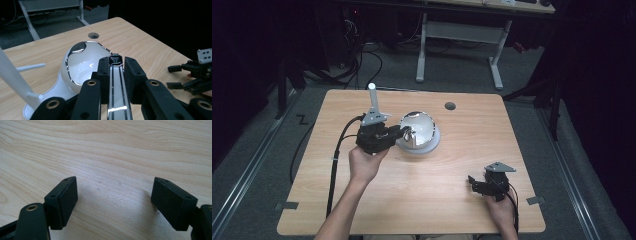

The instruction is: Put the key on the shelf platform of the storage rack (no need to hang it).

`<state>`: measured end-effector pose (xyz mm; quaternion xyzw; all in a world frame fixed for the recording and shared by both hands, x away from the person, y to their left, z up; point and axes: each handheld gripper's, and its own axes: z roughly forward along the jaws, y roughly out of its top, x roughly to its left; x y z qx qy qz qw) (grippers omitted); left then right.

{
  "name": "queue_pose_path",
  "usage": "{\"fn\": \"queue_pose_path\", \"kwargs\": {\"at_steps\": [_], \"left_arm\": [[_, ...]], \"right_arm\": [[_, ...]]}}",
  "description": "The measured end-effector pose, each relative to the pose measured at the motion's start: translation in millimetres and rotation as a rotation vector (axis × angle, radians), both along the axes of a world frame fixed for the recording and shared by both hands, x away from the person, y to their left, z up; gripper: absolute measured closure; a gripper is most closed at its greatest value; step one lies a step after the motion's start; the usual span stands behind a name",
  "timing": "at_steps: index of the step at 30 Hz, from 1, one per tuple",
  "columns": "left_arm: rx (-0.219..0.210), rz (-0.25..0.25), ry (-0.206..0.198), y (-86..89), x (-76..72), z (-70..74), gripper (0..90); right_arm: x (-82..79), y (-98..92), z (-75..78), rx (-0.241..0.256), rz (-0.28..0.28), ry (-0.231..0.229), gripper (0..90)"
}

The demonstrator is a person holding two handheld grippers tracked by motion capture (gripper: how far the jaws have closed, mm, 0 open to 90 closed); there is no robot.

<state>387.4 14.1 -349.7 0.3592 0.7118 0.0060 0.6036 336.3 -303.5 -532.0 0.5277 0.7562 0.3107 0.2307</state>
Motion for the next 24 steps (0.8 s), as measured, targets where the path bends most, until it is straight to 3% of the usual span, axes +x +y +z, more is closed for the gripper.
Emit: {"fn": "queue_pose_path", "kwargs": {"at_steps": [11, 17, 24], "left_arm": [[0.045, 0.014, 0.001, -17.1, 19.0, -4.6, 75.6], [0.031, 0.035, 0.025, -23.8, 29.5, -8.9, 75.6], [0.051, 0.043, 0.033, -28.1, 40.9, -18.8, 75.6]], "right_arm": [[0.0, 0.0, 0.0, 0.001, 0.000, 0.000, 21.7], [0.0, 0.0, 0.0, 0.000, 0.000, 0.000, 21.7], [0.0, 0.0, 0.0, 0.001, 0.000, 0.000, 21.7]]}}
